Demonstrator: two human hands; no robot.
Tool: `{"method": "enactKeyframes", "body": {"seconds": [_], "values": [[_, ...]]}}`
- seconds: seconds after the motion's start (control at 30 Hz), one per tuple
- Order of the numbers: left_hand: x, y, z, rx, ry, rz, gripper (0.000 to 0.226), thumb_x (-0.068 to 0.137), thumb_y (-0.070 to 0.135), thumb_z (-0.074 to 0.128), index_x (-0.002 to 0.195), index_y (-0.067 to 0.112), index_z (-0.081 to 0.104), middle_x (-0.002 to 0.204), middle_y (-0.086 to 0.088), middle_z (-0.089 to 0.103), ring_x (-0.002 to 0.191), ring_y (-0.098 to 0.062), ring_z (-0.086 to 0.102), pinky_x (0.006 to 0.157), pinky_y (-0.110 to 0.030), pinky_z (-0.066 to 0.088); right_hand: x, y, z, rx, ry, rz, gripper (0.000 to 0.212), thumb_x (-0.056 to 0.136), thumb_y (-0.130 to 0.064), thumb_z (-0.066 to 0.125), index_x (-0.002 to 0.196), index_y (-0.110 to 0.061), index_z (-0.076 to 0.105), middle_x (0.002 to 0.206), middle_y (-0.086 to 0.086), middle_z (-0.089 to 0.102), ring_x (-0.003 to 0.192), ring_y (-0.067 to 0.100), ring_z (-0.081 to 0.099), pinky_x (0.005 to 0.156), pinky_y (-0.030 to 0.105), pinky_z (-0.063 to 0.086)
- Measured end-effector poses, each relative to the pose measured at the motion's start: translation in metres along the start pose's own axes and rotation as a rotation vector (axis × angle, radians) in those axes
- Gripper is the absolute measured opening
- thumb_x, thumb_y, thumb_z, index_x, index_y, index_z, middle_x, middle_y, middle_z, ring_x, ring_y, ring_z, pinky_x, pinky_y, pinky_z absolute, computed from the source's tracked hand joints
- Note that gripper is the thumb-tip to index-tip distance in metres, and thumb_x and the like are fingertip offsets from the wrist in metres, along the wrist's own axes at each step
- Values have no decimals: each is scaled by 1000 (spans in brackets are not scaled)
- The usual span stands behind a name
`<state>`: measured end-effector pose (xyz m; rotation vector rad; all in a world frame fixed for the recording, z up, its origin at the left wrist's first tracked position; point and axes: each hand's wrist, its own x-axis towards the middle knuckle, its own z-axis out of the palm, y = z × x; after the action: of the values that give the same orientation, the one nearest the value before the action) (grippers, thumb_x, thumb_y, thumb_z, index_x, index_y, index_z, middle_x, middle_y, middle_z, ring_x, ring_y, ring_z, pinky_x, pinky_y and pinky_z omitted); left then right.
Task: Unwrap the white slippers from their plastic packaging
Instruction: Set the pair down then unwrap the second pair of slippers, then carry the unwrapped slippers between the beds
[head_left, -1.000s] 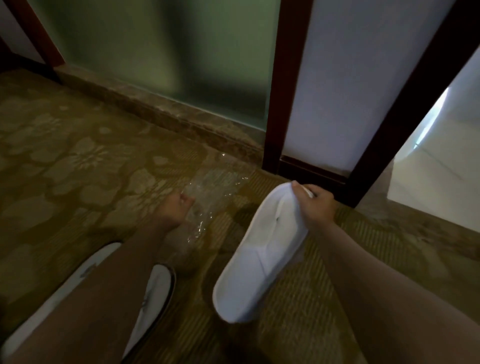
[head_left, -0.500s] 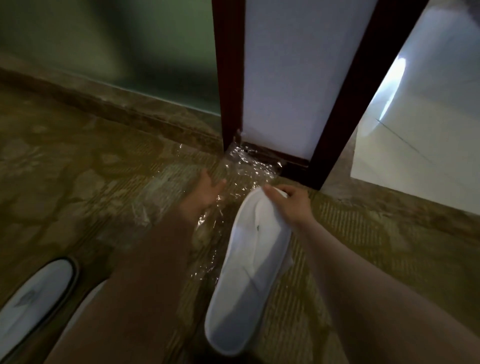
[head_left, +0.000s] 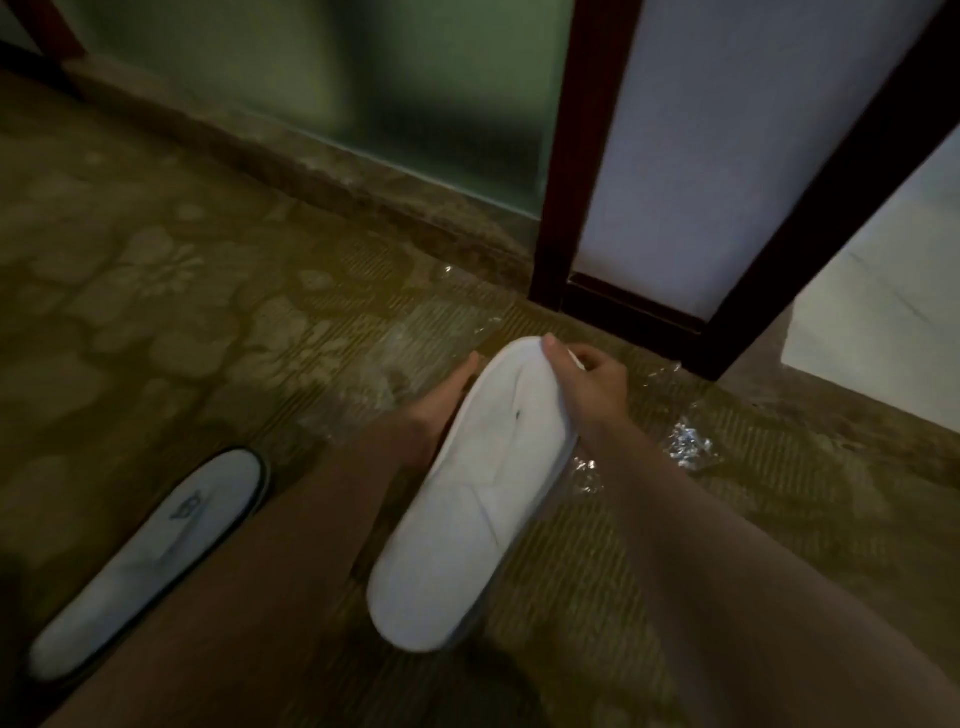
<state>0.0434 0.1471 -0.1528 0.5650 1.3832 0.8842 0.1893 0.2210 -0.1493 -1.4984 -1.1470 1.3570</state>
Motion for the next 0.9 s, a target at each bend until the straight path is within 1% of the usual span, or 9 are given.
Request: {"method": "enactKeyframes", "body": {"seconds": [0.07,0.13,0.17,0.23,0.3,0.4,0.53,0.8,0.9], "values": [[-29,3,-14,-12,63,26,32,100,33,34,117,32,61,125,10,61,101,4,67,90,-16,52,-22,-10,17,30,37,47,25,76,-31,75,85,-9,65,67,-6,58,59,3,49,45,5,42],[-57,8,-28,-16,182,-7,46,97,37,40,137,17,50,142,-7,52,129,-19,52,110,-34,41,-49,-28,33,39,58,95,26,77,-30,73,89,-9,62,76,0,59,61,5,49,46,6,41],[-72,12,-33,-35,244,-40,53,95,41,43,139,12,48,142,-12,51,132,-27,49,106,-39,43,-61,-39,40,35,56,117,28,78,-30,72,93,-9,62,83,3,59,65,8,50,50,8,42],[-107,26,-40,-151,300,-112,63,89,52,47,137,10,48,141,-13,52,131,-31,50,81,-34,53,-87,-66,54,21,25,175,34,79,-31,71,103,-8,61,91,5,59,78,15,53,61,18,44],[-141,47,-43,-285,317,-142,68,87,57,45,137,12,47,143,-13,51,131,-32,50,70,-29,51,-116,-98,64,-22,-35,251,44,80,-34,69,115,-11,57,97,3,58,87,18,54,76,27,45],[-196,85,-47,-486,405,-134,69,86,60,44,137,13,47,144,-13,50,132,-32,49,85,-37,50,-167,-154,70,-101,-158,306,47,82,-31,67,121,-9,53,101,4,59,89,19,56,86,34,48],[-278,138,-53,-636,513,-144,65,85,54,53,136,13,50,134,-14,57,124,-36,54,104,-46,43,-232,-239,72,-152,-329,288,35,83,-27,68,107,-4,58,82,-3,60,72,10,57,71,30,50],[-440,211,-75,-752,743,-110,62,84,50,58,126,6,59,126,-17,62,117,-38,57,102,-53,45,-329,-379,93,-389,-584,338,34,84,-33,64,106,-8,58,105,12,64,101,31,62,95,50,49],[-491,206,-76,-817,765,-22,55,87,44,56,126,5,58,110,-13,67,98,-28,65,78,-41,56,-353,-405,101,-360,-639,350,28,87,-30,60,103,-8,54,93,9,59,88,26,58,90,47,51]]}}
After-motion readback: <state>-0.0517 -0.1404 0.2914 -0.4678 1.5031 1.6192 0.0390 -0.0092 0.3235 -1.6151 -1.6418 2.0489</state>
